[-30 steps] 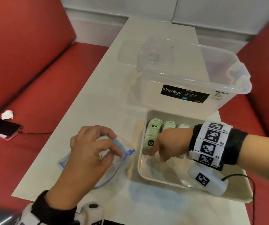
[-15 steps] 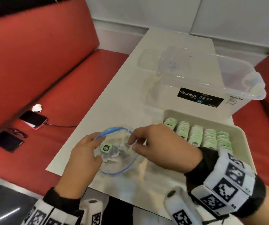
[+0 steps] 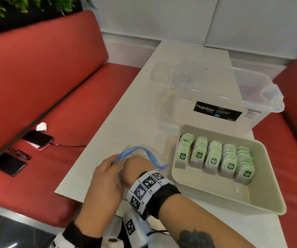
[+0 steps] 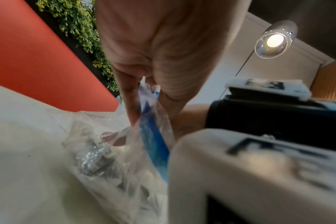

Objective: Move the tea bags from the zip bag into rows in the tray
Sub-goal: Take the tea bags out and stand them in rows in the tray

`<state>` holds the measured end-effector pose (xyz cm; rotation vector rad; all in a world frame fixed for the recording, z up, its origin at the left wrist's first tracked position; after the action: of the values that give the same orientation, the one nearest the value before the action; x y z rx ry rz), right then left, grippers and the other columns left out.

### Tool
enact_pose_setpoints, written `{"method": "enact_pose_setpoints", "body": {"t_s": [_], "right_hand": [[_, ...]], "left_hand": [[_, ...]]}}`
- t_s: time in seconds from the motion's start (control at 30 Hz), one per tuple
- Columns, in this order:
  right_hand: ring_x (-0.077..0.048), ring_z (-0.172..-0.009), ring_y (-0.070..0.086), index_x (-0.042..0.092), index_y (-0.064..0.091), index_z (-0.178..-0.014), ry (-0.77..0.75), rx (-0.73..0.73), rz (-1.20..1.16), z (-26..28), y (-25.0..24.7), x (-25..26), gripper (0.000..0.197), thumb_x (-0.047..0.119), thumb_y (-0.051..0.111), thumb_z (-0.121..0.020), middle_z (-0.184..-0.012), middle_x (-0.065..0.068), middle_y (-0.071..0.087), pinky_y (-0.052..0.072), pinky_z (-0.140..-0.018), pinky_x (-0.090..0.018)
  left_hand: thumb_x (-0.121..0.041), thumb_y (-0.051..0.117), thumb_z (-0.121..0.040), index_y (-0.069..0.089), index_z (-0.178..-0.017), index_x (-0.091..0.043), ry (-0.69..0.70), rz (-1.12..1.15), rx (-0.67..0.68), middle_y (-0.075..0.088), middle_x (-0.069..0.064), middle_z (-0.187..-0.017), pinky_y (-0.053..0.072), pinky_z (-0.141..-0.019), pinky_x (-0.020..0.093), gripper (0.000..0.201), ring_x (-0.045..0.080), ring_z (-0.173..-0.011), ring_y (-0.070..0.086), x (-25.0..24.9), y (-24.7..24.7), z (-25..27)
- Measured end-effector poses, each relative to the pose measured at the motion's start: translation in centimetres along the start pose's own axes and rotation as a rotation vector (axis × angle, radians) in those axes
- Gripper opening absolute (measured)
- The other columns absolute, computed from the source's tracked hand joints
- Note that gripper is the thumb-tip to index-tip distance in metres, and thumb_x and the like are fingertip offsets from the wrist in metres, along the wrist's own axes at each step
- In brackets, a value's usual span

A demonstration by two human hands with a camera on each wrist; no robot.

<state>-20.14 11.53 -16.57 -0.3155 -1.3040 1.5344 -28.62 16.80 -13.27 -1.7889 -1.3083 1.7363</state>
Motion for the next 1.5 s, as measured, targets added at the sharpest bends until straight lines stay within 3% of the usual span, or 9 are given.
{"method": "enact_pose_setpoints", "body": {"t_s": [0.2,0.47,0.7,0.87,0.97,1.03,1.17,1.33,1.5], "right_hand": [[-0.026,-0.088,0.062,0.009,0.058,-0.088,0.014,-0.004,-0.047,-0.9,0.9,-0.4,0.007,0.013,0.052,-0.085,-0.087,-0.011,0.061,0.044,-0.070,-0.032],[-0.026,-0.093,0.060,0.009,0.056,-0.103,-0.080,-0.172,-0.160,1.4,-1.0,-0.6,0.016,0.011,0.051,-0.088,-0.101,-0.009,0.063,0.046,-0.075,-0.032],[-0.016,-0.082,0.049,0.020,0.059,-0.090,-0.217,-0.407,-0.177,4.6,-5.8,-0.2,0.007,0.021,0.061,-0.083,-0.084,0.003,0.060,0.034,-0.064,-0.028],[-0.006,-0.058,0.046,0.027,0.044,-0.067,-0.170,-0.363,-0.467,5.3,-8.2,-1.7,0.032,0.026,0.076,-0.071,-0.060,0.011,0.047,0.038,-0.055,-0.023],[-0.022,-0.067,0.064,0.024,0.052,-0.070,-0.156,-0.269,-0.631,5.2,-8.8,-2.3,0.027,0.020,0.079,-0.070,-0.069,0.004,0.057,0.056,-0.067,-0.041],[-0.025,-0.068,0.066,0.014,0.059,-0.081,-0.151,-0.196,-0.748,5.4,-9.2,-2.7,0.022,0.014,0.079,-0.072,-0.076,-0.005,0.061,0.059,-0.067,-0.046],[-0.022,-0.066,0.064,0.008,0.058,-0.096,-0.149,-0.123,-0.847,6.2,-9.9,-3.2,0.027,0.008,0.077,-0.075,-0.083,-0.011,0.066,0.059,-0.064,-0.037],[-0.025,-0.071,0.068,0.014,0.048,-0.109,-0.152,-0.170,-0.875,7.3,-10.3,-4.2,0.031,0.014,0.068,-0.085,-0.091,-0.018,0.067,0.059,-0.069,-0.037],[-0.019,-0.066,0.068,0.016,0.046,-0.098,-0.123,-0.249,-0.801,8.1,-10.4,-5.6,0.025,0.015,0.068,-0.085,-0.072,-0.008,0.062,0.056,-0.066,-0.034]], "left_hand": [[0.011,0.059,-0.073,0.054,-0.129,-0.020,-0.024,0.000,0.042,0.045,-0.010,-0.127,0.030,-0.097,0.022,0.064,0.007,-0.114,0.041,0.3,0.5,-0.3],[0.009,0.063,-0.073,0.052,-0.131,-0.013,-0.098,-0.005,0.052,0.044,0.005,-0.138,0.028,-0.099,0.021,0.063,0.021,-0.125,0.042,1.2,0.5,-1.4],[0.006,0.061,-0.077,0.052,-0.131,-0.015,-0.123,-0.051,0.041,0.041,0.005,-0.139,0.027,-0.096,0.017,0.058,0.021,-0.127,0.039,1.6,0.2,-2.7],[-0.009,0.050,-0.089,0.063,-0.117,-0.022,-0.086,-0.009,-0.050,0.043,-0.002,-0.137,0.024,-0.101,0.021,0.033,0.018,-0.128,0.032,0.1,-1.4,-2.6],[-0.049,0.042,-0.084,0.064,-0.106,-0.031,-0.040,0.230,-0.134,0.053,-0.018,-0.116,0.030,-0.086,0.007,0.035,0.000,-0.106,0.044,-2.2,-3.1,-2.4],[-0.058,0.054,-0.074,0.060,-0.102,-0.036,-0.109,0.482,-0.032,0.063,-0.018,-0.100,0.045,-0.072,0.010,0.035,-0.002,-0.092,0.059,-2.8,-2.4,-2.7],[-0.016,0.072,-0.077,0.060,-0.105,-0.021,-0.271,0.839,0.078,0.072,-0.003,-0.083,0.054,-0.056,0.020,0.031,0.011,-0.074,0.070,-3.3,-0.5,-3.1],[-0.009,0.062,-0.084,0.063,-0.101,-0.017,-0.289,0.960,0.093,0.073,-0.001,-0.087,0.053,-0.059,0.018,0.018,0.013,-0.076,0.069,-4.2,0.2,-3.2],[-0.006,0.058,-0.088,0.063,-0.100,-0.013,-0.306,1.020,0.072,0.073,0.003,-0.088,0.056,-0.062,0.021,0.015,0.012,-0.075,0.068,-4.4,0.9,-3.4]]}}
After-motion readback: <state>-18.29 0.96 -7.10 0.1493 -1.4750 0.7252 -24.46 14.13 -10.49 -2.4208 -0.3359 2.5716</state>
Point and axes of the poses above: each hand's wrist, its own z-axis away from the middle knuckle, its own y-axis out of the palm, x = y × z, the point moved 7 cm from there along -z, towards the middle knuckle
